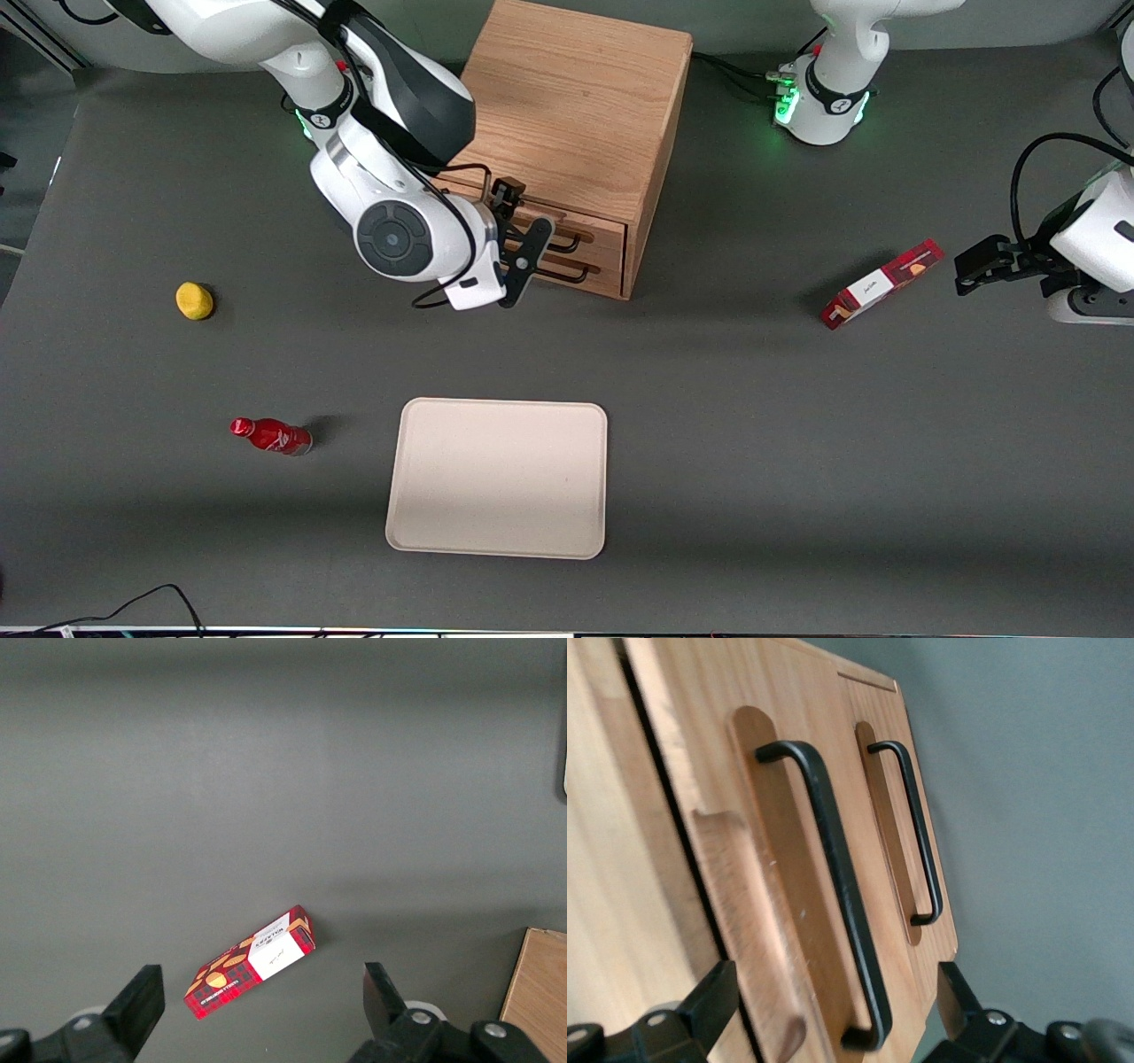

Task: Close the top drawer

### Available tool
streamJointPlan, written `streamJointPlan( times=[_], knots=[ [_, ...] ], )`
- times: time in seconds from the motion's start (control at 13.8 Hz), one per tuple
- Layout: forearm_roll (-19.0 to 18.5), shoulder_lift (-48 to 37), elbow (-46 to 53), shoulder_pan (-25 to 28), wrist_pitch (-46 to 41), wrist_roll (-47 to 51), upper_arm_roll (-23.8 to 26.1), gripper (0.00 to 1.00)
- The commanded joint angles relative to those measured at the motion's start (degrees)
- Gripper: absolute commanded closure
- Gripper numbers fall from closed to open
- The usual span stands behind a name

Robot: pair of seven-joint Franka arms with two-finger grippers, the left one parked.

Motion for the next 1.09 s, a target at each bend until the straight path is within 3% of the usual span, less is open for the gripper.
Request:
streamJointPlan(
  times=[0.0,0.43,0.65,0.87,1.01],
  knots=[
    [1.4,-2.72,1.91,-0.24,-1.62,1.21,-2.78,0.0],
    [-0.35,-9.4,0.6,-4.71,-1.53,8.5,-8.94,0.0],
    [-11.22,-16.42,-4.48,-6.9,-1.53,8.42,-10.35,0.0],
    [-12.31,-23.1,-10.38,-14.19,0.66,8.24,-11.58,0.0],
    [-12.05,-26.8,-12.84,-15.79,1.46,8.42,-16.12,0.0]
  ],
)
